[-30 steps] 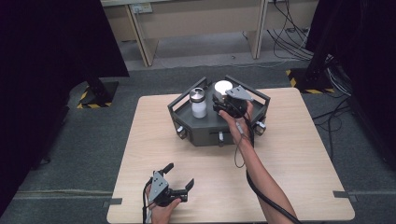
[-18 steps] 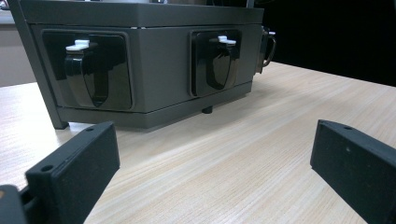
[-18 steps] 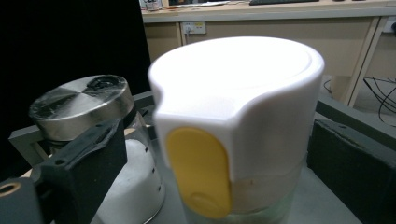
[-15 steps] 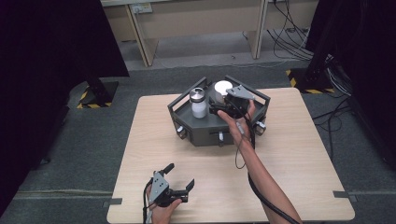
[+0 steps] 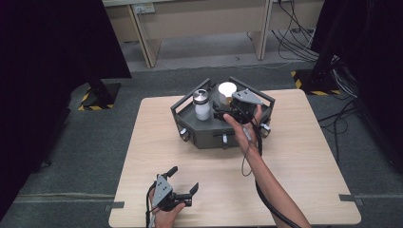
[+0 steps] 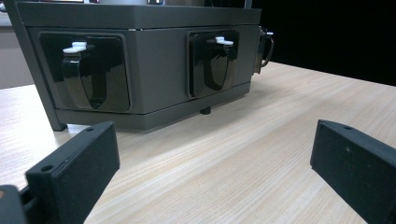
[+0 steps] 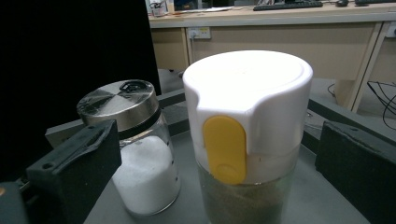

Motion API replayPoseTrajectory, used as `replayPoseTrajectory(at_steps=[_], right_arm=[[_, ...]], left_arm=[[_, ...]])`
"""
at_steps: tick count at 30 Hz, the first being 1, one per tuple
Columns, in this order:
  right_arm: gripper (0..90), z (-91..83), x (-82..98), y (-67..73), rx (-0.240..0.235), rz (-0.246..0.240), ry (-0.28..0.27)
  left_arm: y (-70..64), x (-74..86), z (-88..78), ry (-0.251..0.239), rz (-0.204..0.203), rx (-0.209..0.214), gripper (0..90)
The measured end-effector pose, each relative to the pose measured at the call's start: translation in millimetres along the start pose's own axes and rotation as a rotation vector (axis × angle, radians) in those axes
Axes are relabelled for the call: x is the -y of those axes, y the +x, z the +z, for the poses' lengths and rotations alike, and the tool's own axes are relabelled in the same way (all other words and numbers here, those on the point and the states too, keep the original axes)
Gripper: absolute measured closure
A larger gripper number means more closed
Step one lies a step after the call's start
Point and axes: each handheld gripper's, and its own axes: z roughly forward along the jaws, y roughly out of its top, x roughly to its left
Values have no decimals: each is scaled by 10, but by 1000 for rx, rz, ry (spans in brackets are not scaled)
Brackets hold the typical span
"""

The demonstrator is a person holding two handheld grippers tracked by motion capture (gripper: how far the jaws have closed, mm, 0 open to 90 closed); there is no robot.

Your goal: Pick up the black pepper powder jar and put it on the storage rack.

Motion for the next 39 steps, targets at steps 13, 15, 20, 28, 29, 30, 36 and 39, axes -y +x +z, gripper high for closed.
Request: replayPoseTrajectory(at_steps=[13, 15, 20, 28, 29, 30, 36, 39], right_arm=[[4, -193, 92, -24, -23, 10, -26], [4, -223, 109, -26, -24, 2, -27], [4, -296, 157, -43, -35, 4, -31], [4, -435, 234, -59, -59, -19, -52], [4, -450, 242, -52, -58, -27, -56], [4, -471, 254, -49, -62, -32, -61], [4, -583, 309, -35, -85, -39, -75], [4, -630, 339, -20, -91, -43, -83]], left_arm=[[-5, 0, -1, 1, 3, -3, 6], [-5, 2, 0, 0, 1, -3, 6], [-6, -1, -5, 0, 3, -5, 5], [-4, -4, -4, 3, 7, -3, 6], [-5, -4, -4, 3, 7, -3, 6], [-6, -3, -4, 2, 7, -3, 5], [-15, -3, -2, 3, 6, -2, 6], [-18, -2, -2, 2, 7, -2, 6]])
